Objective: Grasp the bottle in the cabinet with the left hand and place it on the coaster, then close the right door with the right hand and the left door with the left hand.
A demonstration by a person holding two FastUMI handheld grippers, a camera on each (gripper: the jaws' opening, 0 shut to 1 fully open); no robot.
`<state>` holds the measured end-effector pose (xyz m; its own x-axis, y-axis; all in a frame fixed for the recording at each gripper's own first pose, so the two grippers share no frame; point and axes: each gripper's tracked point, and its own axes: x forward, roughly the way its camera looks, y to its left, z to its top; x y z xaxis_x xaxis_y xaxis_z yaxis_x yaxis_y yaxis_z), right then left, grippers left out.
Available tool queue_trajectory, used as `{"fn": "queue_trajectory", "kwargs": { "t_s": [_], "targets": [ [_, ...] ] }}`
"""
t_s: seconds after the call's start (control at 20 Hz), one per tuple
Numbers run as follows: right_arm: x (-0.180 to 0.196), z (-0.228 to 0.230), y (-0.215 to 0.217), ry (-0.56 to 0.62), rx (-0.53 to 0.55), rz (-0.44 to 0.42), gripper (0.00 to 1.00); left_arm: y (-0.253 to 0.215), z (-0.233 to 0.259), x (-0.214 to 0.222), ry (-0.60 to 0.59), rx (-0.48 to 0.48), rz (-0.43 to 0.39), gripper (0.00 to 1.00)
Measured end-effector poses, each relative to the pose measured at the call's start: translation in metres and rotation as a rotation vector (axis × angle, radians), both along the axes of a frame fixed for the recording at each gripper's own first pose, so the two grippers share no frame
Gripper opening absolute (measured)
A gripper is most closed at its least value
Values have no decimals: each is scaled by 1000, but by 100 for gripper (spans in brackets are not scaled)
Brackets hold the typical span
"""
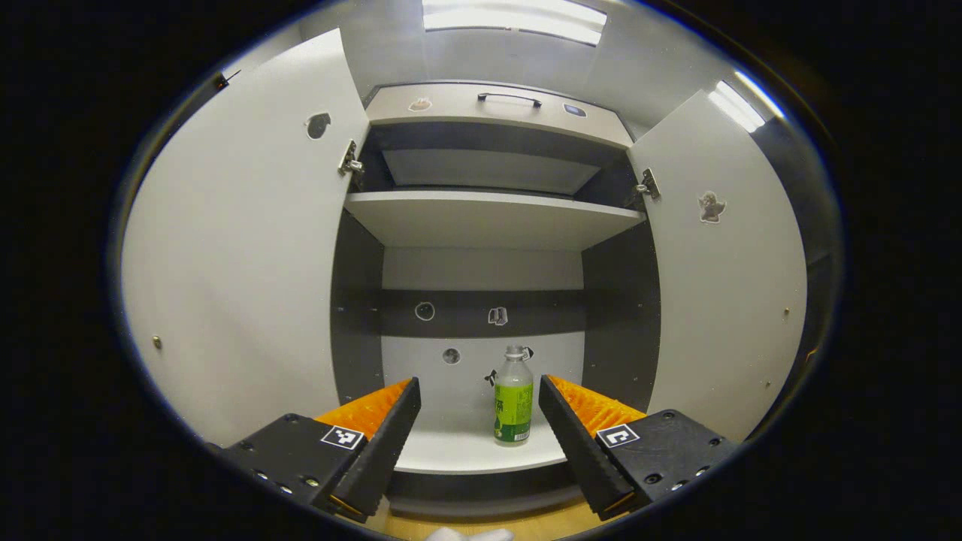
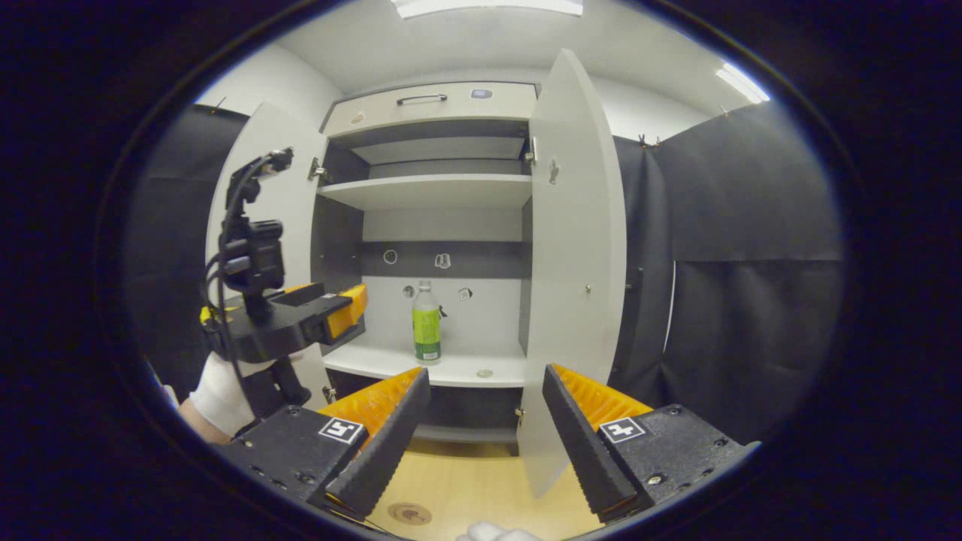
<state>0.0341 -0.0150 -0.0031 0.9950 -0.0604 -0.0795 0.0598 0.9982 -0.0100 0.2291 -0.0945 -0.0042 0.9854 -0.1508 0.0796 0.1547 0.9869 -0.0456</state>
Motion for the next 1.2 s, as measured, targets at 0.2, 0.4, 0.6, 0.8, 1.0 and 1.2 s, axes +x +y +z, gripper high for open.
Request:
{"fn": "queue_trajectory", "kwargs": {
  "t_s": [0.2, 0.4, 0.6, 0.8, 1.0, 1.2],
  "targets": [
    [-2, 5, -2, 13, -9, -19, 99, -32, -13, 63, -10, -4, -5, 96],
    [-3, 4, -5, 30, -26, -25, 99, -48, -50, 112, 71, -8, 17, 96],
    [-7, 0, -9, 52, -53, -32, 99, -60, -77, 142, 104, 7, 44, 96],
    [-10, -1, -12, 62, -47, -46, 99, -66, -98, 163, 134, 40, 66, 95],
    [-10, -1, -13, 60, -36, -74, 99, -58, -113, 179, 174, 33, 92, 77],
    [-8, 0, -13, 56, -23, -90, 99, -50, -96, 155, 150, -22, 61, 77]
  ]
}}
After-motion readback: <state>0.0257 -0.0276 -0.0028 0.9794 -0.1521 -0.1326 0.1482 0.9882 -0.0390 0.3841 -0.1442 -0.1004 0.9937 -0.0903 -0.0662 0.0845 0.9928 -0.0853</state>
